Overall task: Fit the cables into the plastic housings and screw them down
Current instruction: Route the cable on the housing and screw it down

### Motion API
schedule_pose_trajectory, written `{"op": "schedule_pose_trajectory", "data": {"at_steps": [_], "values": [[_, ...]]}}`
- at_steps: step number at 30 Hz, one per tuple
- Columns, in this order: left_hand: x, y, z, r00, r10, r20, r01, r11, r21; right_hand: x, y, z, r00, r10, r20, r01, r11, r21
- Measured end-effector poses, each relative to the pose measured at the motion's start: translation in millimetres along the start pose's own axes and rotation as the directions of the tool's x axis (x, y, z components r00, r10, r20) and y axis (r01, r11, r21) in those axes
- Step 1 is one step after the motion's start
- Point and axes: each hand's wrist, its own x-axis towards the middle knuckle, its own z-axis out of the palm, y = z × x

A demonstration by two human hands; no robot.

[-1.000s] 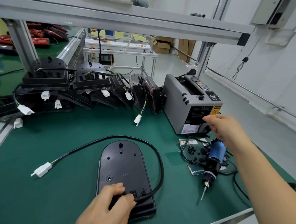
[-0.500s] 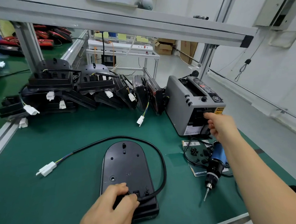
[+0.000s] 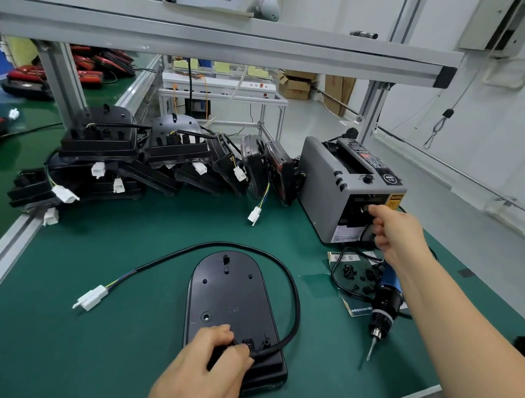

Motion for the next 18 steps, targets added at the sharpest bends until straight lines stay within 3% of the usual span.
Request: {"op": "schedule_pose_trajectory", "data": {"at_steps": [3, 6, 10, 15, 18], "values": [[-0.2, 0.9, 0.8, 0.986, 0.142, -0.089, -0.134, 0.987, 0.089, -16.3, 1.7, -2.4, 0.983, 0.014, 0.184, -0.022, 0.999, 0.041], [6.2, 0.2, -5.2, 0.996, 0.072, -0.049, -0.068, 0.995, 0.066, -40.3, 0.7, 1.2, 0.929, -0.01, 0.369, 0.024, 0.999, -0.033], [7.6, -7.1, -9.0, 0.993, 0.09, -0.073, -0.088, 0.996, 0.021, -79.6, 2.0, 17.1, 0.846, 0.007, 0.533, 0.092, 0.983, -0.159], [15.8, -23.9, -13.5, 0.98, -0.076, -0.182, 0.057, 0.993, -0.106, -125.9, 9.1, 52.7, 0.662, 0.062, 0.747, 0.277, 0.906, -0.321], [21.9, -39.2, -16.3, 0.936, -0.25, -0.247, 0.223, 0.966, -0.131, -142.9, 18.2, 71.3, 0.544, 0.09, 0.834, 0.36, 0.873, -0.33]]}}
